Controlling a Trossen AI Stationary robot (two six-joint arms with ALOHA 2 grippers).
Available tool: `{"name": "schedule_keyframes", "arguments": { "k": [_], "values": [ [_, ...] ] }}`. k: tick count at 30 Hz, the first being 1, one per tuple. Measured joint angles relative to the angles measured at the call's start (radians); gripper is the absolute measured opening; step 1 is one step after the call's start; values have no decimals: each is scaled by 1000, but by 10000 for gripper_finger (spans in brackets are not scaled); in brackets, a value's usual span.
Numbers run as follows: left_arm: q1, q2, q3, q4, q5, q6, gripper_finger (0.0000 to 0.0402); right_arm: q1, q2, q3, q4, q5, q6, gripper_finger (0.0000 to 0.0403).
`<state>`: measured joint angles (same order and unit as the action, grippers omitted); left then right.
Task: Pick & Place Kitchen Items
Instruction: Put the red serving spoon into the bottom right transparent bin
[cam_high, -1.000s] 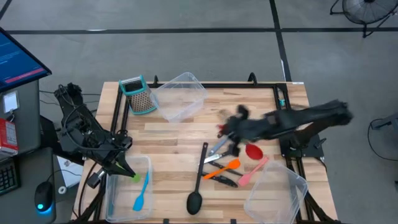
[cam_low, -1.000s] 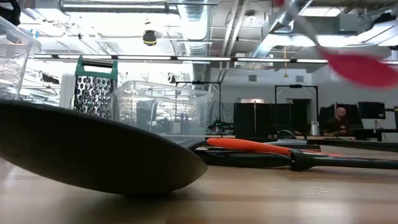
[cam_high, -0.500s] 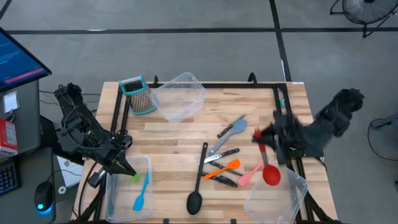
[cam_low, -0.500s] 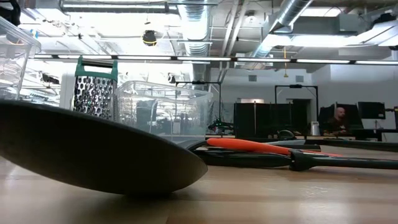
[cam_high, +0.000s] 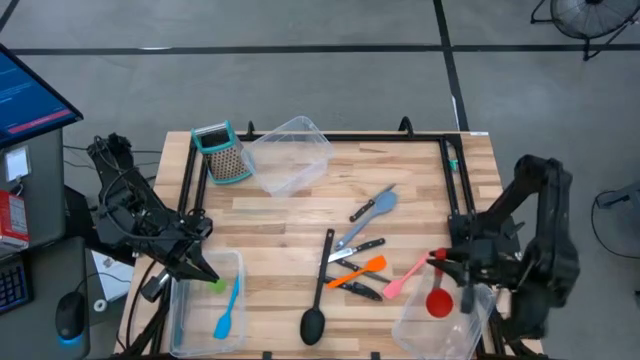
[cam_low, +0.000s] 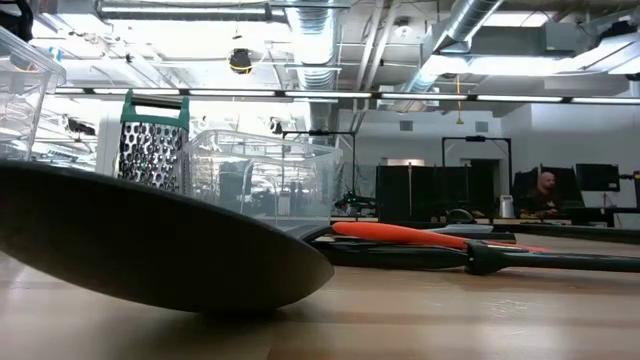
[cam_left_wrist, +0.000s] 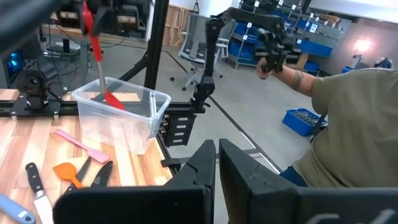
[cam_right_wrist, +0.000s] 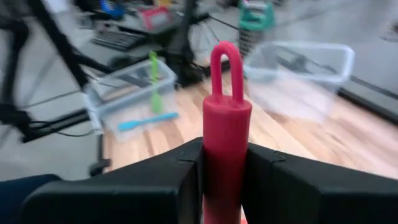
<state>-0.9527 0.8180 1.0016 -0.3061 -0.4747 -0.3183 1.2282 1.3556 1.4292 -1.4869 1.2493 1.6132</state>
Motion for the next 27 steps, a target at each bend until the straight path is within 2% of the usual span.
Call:
{"name": "schedule_keyframes", "arguments": {
  "k": [3,11,17,27],
  "values": [
    [0,0,0,1,-10,0,3,0,67,0,-81,-24,161,54],
    [0,0,0,1,-12,0,3,23,199,0,-76,-33,328,54],
    [0,0,0,0,-12,0,3,19,273,0,-84,-133,463,54],
    [0,0,0,2,-15,0,3,-15,295,-32,-84,-162,494,54]
  ]
}}
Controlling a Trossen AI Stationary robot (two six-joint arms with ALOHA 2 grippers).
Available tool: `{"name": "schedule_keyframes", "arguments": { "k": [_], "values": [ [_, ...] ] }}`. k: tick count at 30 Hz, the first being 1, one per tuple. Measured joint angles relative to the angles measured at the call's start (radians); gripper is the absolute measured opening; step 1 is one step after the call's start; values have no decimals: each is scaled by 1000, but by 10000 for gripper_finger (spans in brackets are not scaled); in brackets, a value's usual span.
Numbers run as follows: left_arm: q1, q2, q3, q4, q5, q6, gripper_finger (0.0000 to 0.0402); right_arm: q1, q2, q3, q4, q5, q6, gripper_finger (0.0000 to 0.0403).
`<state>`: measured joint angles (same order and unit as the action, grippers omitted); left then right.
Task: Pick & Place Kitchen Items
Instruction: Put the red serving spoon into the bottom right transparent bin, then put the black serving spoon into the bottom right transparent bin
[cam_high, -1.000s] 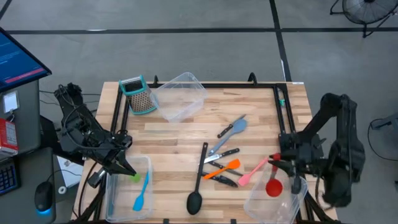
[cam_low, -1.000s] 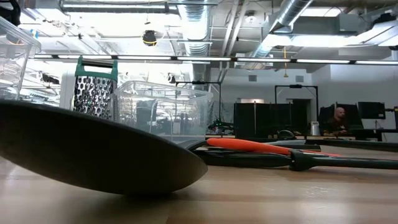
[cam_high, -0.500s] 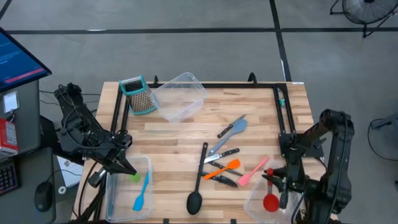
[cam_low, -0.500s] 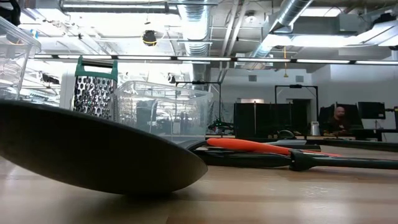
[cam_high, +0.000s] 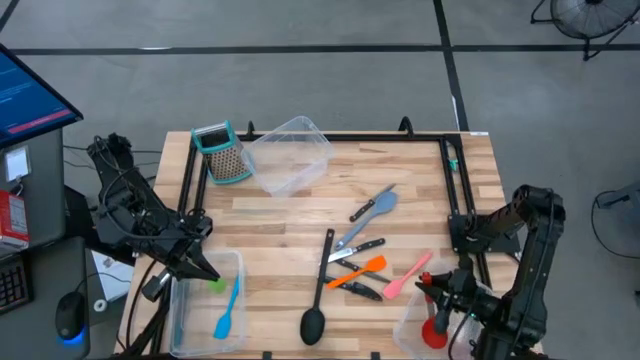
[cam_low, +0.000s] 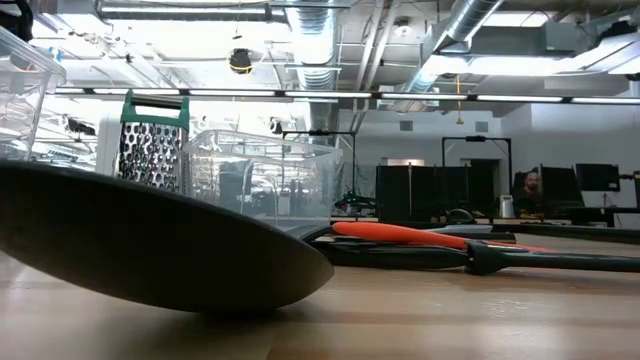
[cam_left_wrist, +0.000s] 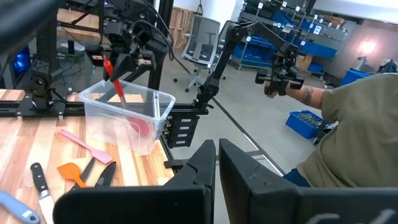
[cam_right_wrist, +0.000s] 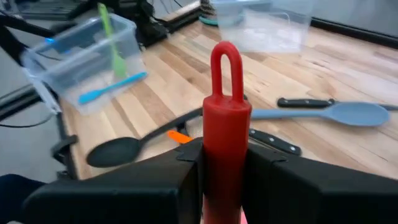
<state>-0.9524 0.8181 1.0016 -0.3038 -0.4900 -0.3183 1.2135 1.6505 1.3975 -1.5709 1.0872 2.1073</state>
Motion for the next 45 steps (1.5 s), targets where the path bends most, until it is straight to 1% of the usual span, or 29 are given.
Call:
{"name": "schedule_keyframes", "arguments": {
  "k": [5,7,8,11,18,21,25,28,31,35,40,42,45],
  "values": [
    [0,0,0,7,0,0,3,-16,-1,-69,1,-105,93,57],
    [0,0,0,8,-1,0,3,-36,1,-88,14,-132,97,76],
    [0,0,0,8,-2,0,3,-42,3,-94,28,-163,96,87],
    [0,0,0,15,-7,0,3,-54,4,-95,21,-204,82,112],
    [0,0,0,18,-27,-1,3,-69,-1,-95,2,-227,36,137],
    [0,0,0,21,-87,-1,4,-70,-24,-94,0,-257,2,163],
    [0,4,0,22,-223,9,14,-75,-73,-94,0,-271,-64,218],
    [0,25,0,22,-279,69,33,-86,-130,-94,1,-277,-115,255],
    [17,65,0,22,-281,84,59,-104,-199,-94,0,-278,-162,274],
    [50,160,0,22,-279,78,103,-127,-296,-94,2,-279,-229,281],
    [127,333,0,66,-221,73,164,-158,-394,-93,8,-278,-294,282],
    [176,407,0,115,-219,29,189,-171,-419,-93,8,-278,-301,282],
    [270,511,0,179,-202,-135,218,-184,-437,-93,12,-277,-311,282]
  ]
}}
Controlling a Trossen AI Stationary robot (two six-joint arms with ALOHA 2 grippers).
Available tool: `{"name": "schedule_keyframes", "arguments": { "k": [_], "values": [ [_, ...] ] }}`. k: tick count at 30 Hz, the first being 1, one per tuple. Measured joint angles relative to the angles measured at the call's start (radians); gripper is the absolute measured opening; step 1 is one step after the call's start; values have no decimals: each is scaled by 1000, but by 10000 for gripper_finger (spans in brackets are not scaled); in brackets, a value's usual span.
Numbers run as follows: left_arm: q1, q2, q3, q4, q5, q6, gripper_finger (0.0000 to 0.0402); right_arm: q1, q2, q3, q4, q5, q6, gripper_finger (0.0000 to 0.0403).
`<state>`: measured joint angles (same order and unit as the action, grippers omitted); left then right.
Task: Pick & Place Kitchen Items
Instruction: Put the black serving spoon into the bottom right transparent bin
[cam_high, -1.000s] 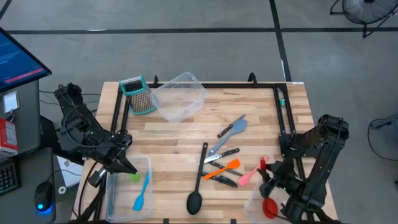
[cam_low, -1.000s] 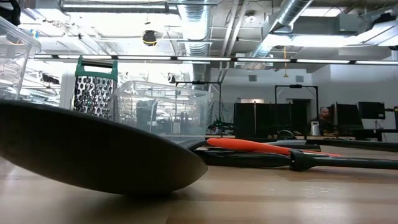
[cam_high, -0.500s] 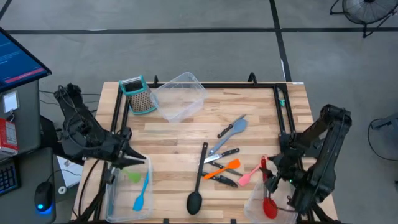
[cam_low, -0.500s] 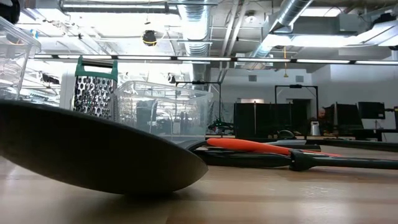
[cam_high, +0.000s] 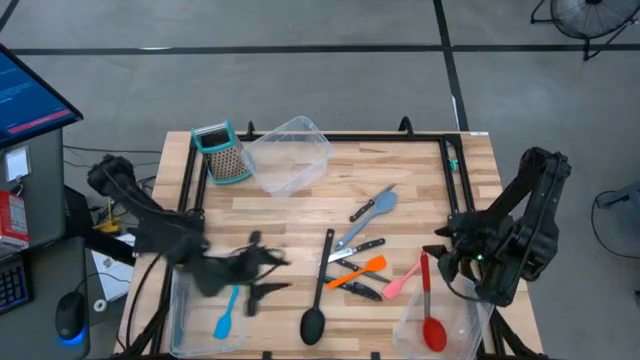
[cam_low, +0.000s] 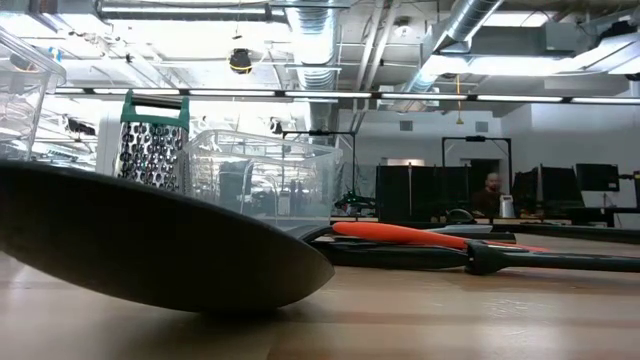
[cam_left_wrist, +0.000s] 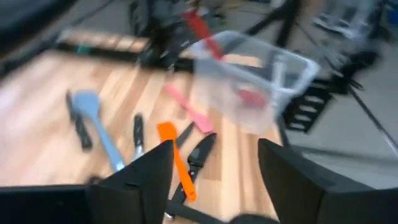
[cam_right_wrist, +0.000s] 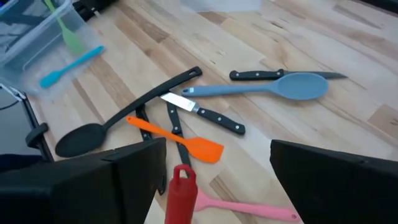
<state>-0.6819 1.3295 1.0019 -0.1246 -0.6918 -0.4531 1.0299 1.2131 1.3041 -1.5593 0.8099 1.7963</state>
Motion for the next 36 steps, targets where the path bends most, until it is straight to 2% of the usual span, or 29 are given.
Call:
{"name": "schedule_keyframes", "arguments": {
  "k": [4,13,17,23,31,36],
  "values": [
    [107,137,0,16,77,-158,239,-8,5,0,4,1,-17,282],
    [250,328,0,27,106,-279,241,-4,38,0,4,1,-23,282],
    [297,381,0,30,162,-320,241,-4,37,0,4,5,-26,282],
    [330,466,11,33,214,-374,240,-5,37,0,4,47,-27,282],
    [330,576,105,38,247,-340,240,-4,37,0,8,52,-26,282],
    [330,614,115,0,248,-341,240,-4,37,0,32,52,-49,282]
  ]
}}
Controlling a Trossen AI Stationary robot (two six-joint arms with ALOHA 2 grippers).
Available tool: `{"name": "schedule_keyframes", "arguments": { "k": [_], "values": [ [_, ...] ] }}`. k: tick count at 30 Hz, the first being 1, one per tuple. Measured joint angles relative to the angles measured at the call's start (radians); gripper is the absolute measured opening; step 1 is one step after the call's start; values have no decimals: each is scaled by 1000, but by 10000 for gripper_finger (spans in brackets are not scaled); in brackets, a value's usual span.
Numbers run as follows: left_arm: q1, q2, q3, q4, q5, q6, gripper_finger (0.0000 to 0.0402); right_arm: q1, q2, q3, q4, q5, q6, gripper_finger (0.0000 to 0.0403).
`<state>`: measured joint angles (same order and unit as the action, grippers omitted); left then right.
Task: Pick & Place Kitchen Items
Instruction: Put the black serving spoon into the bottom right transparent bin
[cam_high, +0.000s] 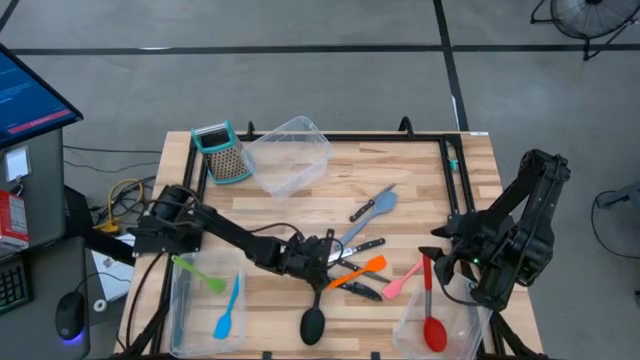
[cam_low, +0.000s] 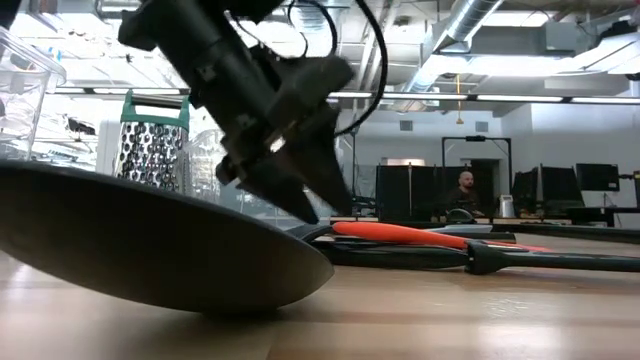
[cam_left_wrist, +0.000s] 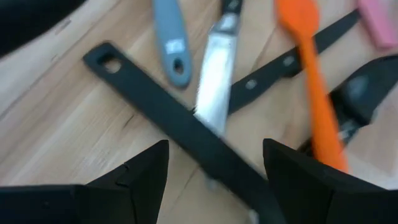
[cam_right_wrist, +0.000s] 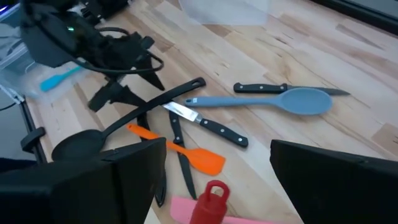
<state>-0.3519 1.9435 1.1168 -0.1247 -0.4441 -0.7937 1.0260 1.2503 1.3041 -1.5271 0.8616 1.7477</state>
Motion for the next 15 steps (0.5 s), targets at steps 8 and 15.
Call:
{"name": "schedule_keyframes", "arguments": {
  "k": [8,15],
  "values": [
    [0,11,1,-14,4,-7,240,0,0,0,28,4,-56,282],
    [4,34,3,-30,56,-34,200,0,0,0,41,4,-56,282]
  ]
}}
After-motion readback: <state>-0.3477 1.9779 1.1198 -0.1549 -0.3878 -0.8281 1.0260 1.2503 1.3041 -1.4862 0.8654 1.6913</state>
